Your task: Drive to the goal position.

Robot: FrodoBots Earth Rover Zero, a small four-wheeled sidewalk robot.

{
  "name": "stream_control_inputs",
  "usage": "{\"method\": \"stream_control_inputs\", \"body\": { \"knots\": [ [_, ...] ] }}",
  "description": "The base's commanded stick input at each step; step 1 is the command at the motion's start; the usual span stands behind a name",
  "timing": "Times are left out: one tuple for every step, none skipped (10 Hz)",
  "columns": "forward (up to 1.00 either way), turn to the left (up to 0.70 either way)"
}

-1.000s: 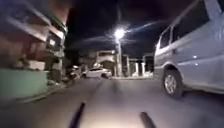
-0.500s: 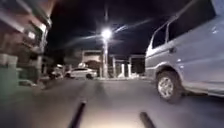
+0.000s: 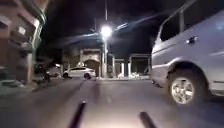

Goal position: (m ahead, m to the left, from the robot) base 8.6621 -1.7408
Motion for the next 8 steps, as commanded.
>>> {"method": "stream_control_inputs", "body": {
  "knots": [
    [1.0,0.02],
    [1.0,0.02],
    [1.0,0.02],
    [1.0,0.02],
    [1.0,0.02],
    [1.0,0.02],
    [1.0,0.02],
    [1.0,0.02]
  ]
}}
